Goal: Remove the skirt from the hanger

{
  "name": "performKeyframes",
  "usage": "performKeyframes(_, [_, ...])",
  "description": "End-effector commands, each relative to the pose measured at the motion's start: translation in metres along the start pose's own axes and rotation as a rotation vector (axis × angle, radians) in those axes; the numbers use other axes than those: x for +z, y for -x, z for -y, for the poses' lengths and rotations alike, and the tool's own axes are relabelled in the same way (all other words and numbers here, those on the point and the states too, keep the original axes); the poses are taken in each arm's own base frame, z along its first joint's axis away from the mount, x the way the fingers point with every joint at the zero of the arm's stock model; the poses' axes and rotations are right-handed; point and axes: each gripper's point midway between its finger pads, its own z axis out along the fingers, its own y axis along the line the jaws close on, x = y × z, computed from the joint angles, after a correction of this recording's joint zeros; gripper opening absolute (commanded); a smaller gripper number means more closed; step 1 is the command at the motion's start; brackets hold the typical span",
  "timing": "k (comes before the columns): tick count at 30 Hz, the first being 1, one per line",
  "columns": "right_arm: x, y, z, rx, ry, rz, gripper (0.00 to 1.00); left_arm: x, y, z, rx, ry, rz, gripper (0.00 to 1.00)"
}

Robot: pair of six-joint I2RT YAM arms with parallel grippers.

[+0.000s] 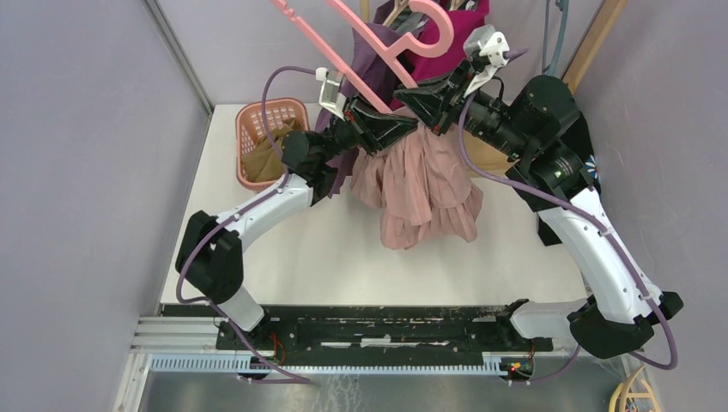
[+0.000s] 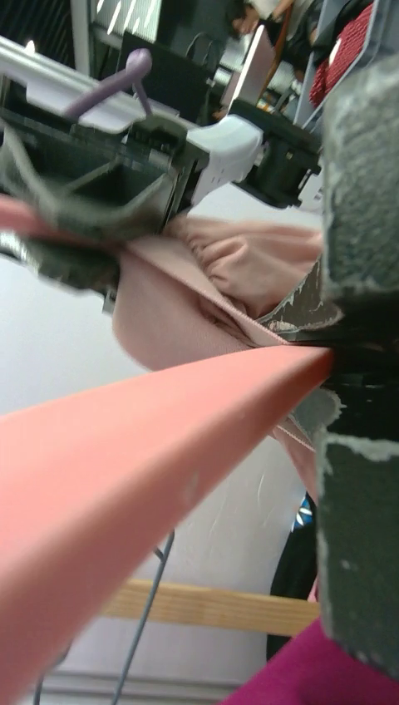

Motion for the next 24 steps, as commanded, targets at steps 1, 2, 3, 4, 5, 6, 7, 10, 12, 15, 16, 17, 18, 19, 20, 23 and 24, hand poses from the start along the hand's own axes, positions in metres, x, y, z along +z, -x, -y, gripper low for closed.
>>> performKeyframes(1, [-0.004,0.033,-0.014,-0.011,0.041,0.085,0.01,0.013,0.017,0.037,0.028,-0.136,-0.041,0.03])
performKeyframes(2, [-0.003,0.032,-0.014,-0.012,0.04,0.082,0.01,0.013,0.016,0.037,0.03,-0.133,-0.054,0.03])
performKeyframes(3, [-0.004,0.032,-0.013,-0.016,0.038,0.081,0.01,0.013,0.016,0.037,0.034,-0.125,-0.063,0.03])
performKeyframes(4, [-0.003,0.03,-0.012,-0.018,0.036,0.077,0.01,0.013,0.017,0.036,0.039,-0.117,-0.07,0.03])
performKeyframes(5, [-0.003,0.028,-0.011,-0.021,0.031,0.071,0.01,0.012,0.018,0.035,0.044,-0.107,-0.072,0.03])
performKeyframes(6, [-0.003,0.027,-0.01,-0.028,0.025,0.07,0.01,0.011,0.021,0.034,0.048,-0.093,-0.067,0.03])
performKeyframes(7, [-0.003,0.025,-0.007,-0.032,0.01,0.065,0.01,0.009,0.023,0.031,0.048,-0.072,-0.06,0.03])
performKeyframes(10, [-0.005,0.016,0.009,-0.056,-0.077,0.036,0.06,0.002,0.029,0.02,0.058,0.008,-0.049,0.03])
performKeyframes(12, [-0.007,0.009,0.02,-0.087,-0.128,0.014,0.2,-0.001,0.031,0.019,0.073,0.029,-0.047,0.03])
performKeyframes(15, [-0.01,0.001,0.029,-0.126,-0.172,-0.012,0.29,-0.003,0.034,0.021,0.083,0.041,-0.044,0.03])
performKeyframes(16, [-0.01,-0.001,0.031,-0.134,-0.18,-0.018,0.35,-0.003,0.034,0.022,0.085,0.034,-0.05,0.03])
performKeyframes(17, [-0.01,-0.001,0.033,-0.141,-0.187,-0.021,0.41,-0.004,0.034,0.022,0.084,0.037,-0.052,0.03])
performKeyframes(18, [-0.01,-0.001,0.034,-0.149,-0.19,-0.021,0.46,-0.004,0.035,0.023,0.088,0.035,-0.049,0.03])
performKeyframes(19, [-0.009,-0.002,0.034,-0.155,-0.19,-0.023,0.5,-0.004,0.035,0.024,0.086,0.028,-0.052,0.03])
performKeyframes(20, [-0.009,-0.001,0.035,-0.16,-0.191,-0.024,0.55,-0.003,0.035,0.024,0.081,0.031,-0.051,0.03])
performKeyframes(23, [-0.009,0.002,0.037,-0.176,-0.198,-0.02,0.62,-0.004,0.034,0.024,0.071,0.023,-0.055,0.03])
performKeyframes(24, [-0.009,0.003,0.037,-0.184,-0.198,-0.019,0.63,-0.004,0.034,0.025,0.069,0.021,-0.055,0.03])
